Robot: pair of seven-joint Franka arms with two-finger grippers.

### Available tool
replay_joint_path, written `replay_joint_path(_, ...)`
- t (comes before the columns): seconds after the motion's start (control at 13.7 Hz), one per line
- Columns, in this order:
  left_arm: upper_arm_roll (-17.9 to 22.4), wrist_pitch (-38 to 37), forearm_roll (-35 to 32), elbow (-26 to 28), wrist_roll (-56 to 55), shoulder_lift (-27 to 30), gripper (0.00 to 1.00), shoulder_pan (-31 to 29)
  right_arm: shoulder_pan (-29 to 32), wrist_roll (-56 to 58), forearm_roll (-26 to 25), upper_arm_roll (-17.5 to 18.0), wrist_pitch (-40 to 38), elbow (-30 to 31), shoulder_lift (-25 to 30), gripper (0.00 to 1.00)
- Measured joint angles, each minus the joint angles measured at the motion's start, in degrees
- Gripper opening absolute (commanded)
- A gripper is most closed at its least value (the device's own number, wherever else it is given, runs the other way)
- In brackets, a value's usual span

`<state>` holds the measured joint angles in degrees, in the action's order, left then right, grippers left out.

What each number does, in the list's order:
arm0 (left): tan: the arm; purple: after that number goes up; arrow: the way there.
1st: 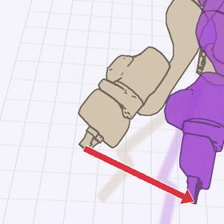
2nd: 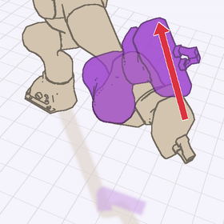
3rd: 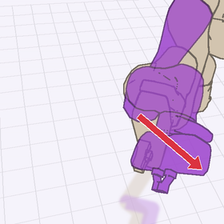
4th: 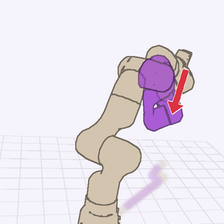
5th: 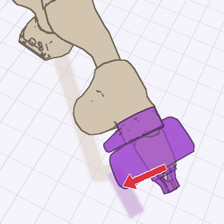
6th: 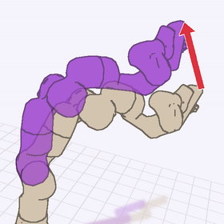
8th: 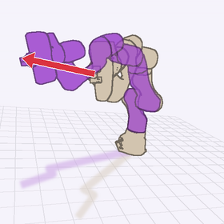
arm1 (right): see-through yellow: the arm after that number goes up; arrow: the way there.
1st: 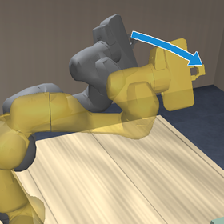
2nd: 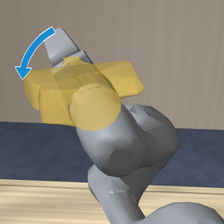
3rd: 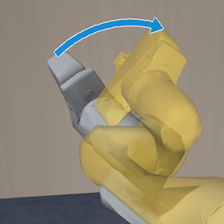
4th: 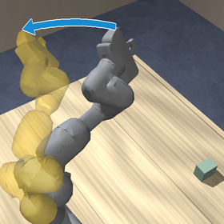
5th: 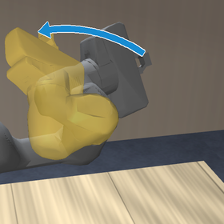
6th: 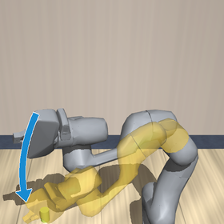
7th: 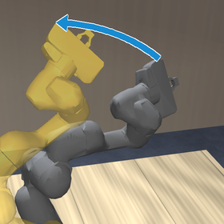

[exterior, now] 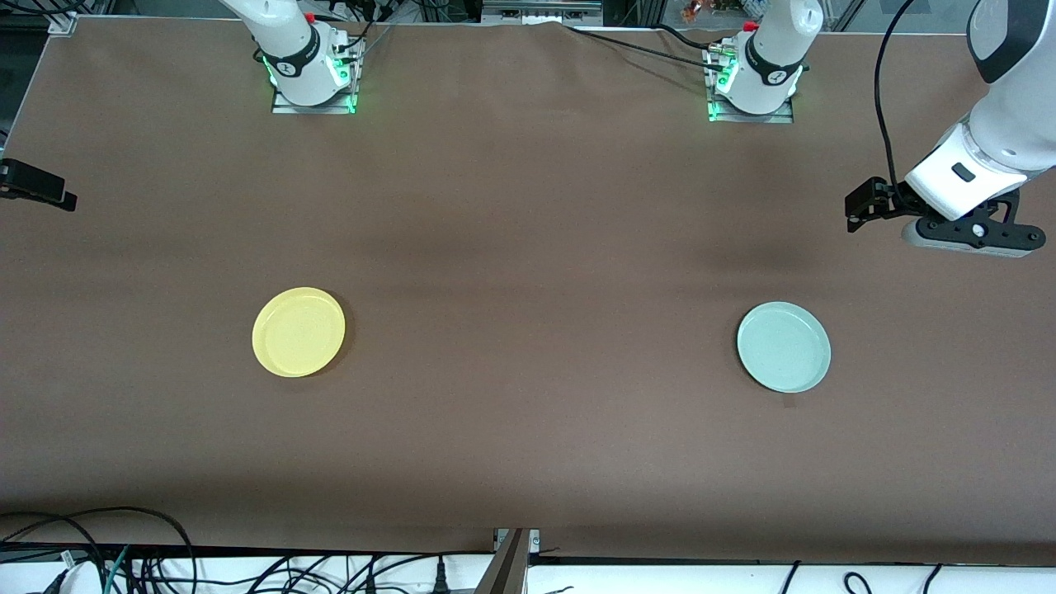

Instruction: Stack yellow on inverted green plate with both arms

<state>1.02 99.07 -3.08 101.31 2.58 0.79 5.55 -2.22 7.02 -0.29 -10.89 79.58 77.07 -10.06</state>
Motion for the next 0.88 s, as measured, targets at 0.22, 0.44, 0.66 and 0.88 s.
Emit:
replay_joint_path(0.22,0.0,0.0,0.0,0.0,0.0,0.0,1.00,0.0,0.0,0.0,0.0,-0.1,0.0,0.0,0.0,1.00)
replay_joint_path(0.44,0.0,0.0,0.0,0.0,0.0,0.0,1.00,0.0,0.1,0.0,0.0,-0.1,0.0,0.0,0.0,1.00)
replay_joint_path(0.66,0.0,-0.1,0.0,0.0,0.0,0.0,1.00,0.0,0.1,0.0,0.0,-0.1,0.0,0.0,0.0,1.00)
replay_joint_path(0.88,0.0,-0.5,0.0,-0.4,0.0,-0.5,1.00,0.0,0.1,0.0,0.0,-0.1,0.0,0.0,0.0,1.00)
